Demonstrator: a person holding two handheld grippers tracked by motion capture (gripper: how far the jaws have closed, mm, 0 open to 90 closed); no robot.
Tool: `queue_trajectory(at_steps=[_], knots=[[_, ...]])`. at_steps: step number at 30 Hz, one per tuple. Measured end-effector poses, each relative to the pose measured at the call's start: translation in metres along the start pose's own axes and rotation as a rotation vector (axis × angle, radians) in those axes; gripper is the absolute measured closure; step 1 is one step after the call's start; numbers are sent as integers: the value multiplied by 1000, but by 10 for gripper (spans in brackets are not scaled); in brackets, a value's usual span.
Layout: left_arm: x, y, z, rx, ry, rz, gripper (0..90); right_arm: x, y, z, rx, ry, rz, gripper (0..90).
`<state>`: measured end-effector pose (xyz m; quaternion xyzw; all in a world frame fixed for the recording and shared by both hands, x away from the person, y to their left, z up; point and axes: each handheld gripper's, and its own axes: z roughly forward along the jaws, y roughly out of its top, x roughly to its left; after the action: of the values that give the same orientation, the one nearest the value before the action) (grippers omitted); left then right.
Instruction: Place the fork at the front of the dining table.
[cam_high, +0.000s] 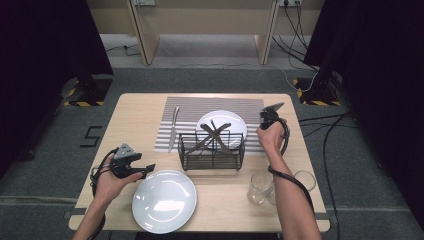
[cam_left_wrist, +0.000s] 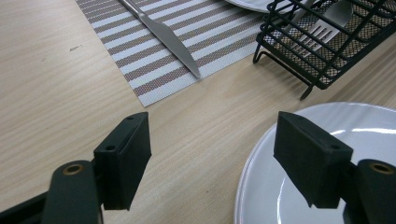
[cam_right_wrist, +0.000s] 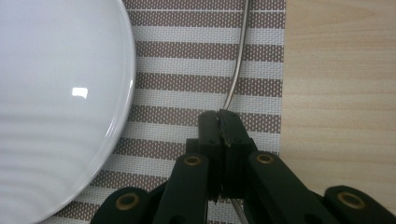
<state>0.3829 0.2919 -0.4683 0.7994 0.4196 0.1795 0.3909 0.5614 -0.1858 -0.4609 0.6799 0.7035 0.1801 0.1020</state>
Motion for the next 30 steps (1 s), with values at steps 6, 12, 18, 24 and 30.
queue_trajectory(at_steps=[6, 12, 18, 24, 30], knots=[[0, 0, 1, 0, -1, -3, 271, 2, 0, 0, 0, -2, -9, 885], [0, 0, 1, 0, 0, -3, 271, 5, 1, 2, 3, 9, -20, 866], [0, -1, 1, 1, -2, -5, 271, 5, 2, 3, 11, 28, -10, 853], [1, -1, 1, 3, 0, -6, 271, 5, 2, 6, 24, 42, -7, 830], [1, -2, 2, 3, -2, -8, 271, 7, 2, 8, 42, 43, -21, 806]])
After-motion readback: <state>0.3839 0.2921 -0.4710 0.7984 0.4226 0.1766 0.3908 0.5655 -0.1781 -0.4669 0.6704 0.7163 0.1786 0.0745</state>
